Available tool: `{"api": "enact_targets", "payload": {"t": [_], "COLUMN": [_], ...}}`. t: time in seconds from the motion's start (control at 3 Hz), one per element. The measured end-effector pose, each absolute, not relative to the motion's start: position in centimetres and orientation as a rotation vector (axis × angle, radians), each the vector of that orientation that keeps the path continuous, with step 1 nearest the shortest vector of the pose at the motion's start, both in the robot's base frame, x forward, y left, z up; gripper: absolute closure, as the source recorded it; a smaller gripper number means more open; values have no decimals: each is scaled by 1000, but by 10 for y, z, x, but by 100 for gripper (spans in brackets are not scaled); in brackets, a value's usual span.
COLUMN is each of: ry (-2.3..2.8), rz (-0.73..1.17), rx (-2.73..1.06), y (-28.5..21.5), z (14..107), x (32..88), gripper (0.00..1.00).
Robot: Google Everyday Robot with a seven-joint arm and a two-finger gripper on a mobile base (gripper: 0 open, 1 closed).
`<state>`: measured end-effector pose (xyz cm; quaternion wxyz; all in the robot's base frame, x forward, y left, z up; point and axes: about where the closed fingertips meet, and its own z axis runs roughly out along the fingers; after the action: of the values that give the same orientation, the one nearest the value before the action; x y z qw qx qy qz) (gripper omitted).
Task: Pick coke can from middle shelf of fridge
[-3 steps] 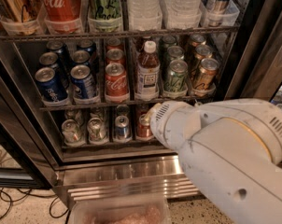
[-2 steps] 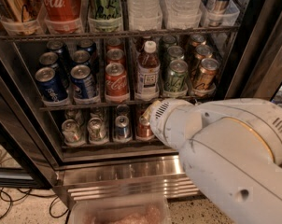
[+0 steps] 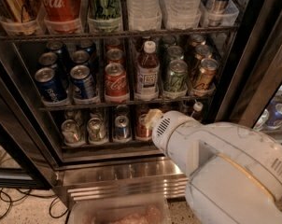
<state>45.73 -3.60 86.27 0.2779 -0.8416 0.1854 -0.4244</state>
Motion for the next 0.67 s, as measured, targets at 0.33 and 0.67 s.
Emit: {"api": "enact_targets", "payload": {"t": [0.33,0.67], "ry": [270,87], "rz": [-1284,-1376], "rx": [-2232,-2183], "y": [-26,-16], "z": [882,895], "x": [461,470], "gripper": [100,100]}}
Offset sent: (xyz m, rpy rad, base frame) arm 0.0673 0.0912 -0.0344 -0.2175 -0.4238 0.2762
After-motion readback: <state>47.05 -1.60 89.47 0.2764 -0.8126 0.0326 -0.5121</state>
